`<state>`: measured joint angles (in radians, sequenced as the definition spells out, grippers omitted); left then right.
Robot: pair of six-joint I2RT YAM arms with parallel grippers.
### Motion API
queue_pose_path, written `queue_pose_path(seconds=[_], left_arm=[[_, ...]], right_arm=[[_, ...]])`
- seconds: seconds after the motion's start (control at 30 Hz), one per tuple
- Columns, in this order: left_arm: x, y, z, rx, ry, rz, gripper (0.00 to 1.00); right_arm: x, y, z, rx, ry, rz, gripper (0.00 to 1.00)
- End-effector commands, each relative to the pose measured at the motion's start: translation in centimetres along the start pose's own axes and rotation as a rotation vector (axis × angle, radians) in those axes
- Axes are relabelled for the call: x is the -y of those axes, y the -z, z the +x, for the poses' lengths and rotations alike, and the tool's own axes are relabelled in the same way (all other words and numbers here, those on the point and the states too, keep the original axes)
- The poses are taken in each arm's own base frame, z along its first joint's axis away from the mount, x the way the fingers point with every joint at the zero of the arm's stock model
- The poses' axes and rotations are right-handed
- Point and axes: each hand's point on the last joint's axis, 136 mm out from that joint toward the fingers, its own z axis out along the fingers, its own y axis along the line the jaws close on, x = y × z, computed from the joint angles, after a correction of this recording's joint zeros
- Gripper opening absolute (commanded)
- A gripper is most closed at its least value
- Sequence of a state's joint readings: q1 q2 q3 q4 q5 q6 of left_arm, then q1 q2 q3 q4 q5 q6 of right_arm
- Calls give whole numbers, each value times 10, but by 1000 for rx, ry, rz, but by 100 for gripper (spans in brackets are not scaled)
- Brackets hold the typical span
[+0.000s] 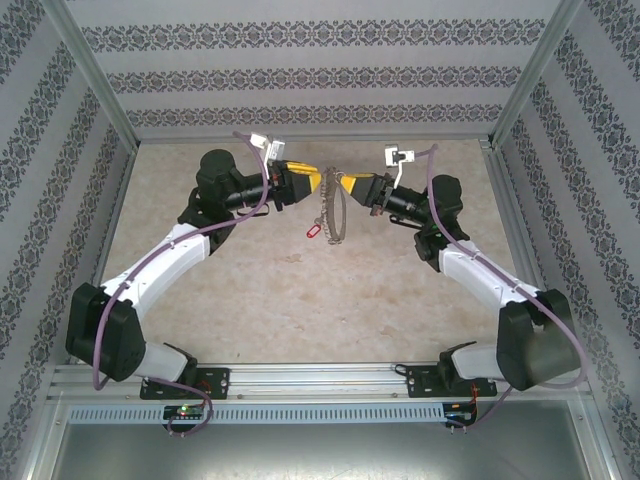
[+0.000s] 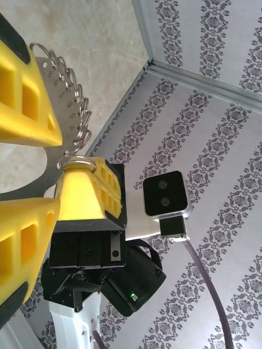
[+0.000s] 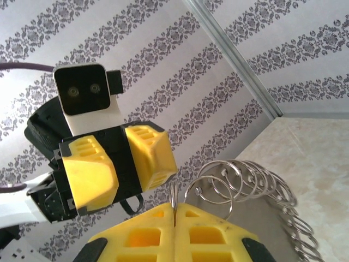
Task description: Put the keys on the keyring
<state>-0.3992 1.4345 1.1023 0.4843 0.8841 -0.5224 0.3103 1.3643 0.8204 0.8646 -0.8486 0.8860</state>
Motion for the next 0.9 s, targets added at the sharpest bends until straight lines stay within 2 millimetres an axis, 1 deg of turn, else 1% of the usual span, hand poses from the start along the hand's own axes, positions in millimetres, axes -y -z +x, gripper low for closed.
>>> queue_pose_path(seconds=[0.0,0.17,0.5,0.7,0.87], left_arm=[[11,-5,-7,36,-3,66,30],[10,-12,-5,40,22,86,31],[16,-23,-6,54,33,134,28],[15,-27,-5,56,35,140,28],[15,-28,-9,71,31,142,27]], right_arm=[[-25,-3,-32,99,74,-60,0],[-28,-9,-35,111,73,-80,0],[-30,-17,-30,102,60,-103,0],[-31,-19,-29,98,54,-115,0],[-30,-21,-26,90,47,-119,0]])
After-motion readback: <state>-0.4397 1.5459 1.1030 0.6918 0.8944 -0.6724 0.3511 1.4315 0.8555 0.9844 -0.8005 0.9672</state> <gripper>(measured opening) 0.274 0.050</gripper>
